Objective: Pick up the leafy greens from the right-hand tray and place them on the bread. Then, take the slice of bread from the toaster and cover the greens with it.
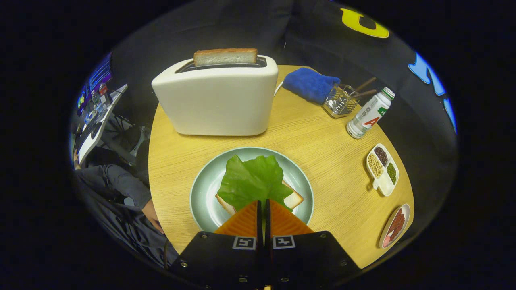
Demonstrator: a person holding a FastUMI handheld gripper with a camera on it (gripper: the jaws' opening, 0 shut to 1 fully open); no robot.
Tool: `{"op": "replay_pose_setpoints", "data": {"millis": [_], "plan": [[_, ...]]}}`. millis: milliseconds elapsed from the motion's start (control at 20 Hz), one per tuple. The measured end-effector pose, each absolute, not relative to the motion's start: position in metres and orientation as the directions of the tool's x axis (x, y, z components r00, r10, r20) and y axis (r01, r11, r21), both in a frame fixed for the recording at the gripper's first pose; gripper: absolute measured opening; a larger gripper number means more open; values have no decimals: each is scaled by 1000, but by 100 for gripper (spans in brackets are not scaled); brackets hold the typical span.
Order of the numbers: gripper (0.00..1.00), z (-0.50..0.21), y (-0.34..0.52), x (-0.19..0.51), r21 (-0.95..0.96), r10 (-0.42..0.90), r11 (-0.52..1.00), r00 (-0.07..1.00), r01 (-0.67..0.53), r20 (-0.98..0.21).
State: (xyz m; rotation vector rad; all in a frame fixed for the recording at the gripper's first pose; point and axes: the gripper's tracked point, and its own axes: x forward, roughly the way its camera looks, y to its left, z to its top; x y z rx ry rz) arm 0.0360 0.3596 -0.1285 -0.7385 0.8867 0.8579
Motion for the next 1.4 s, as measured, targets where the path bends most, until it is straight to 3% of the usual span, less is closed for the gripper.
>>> {"op": "replay_pose_setpoints", "data": {"millis": [300,750,1400], "plan": [[1,-148,360,32,-200,277,434,341,-879,-898],[30,-121,359,27,-248,269,405,375,-880,-887],[31,-64,426,8,-296,321,297,387,-908,-865]]}}
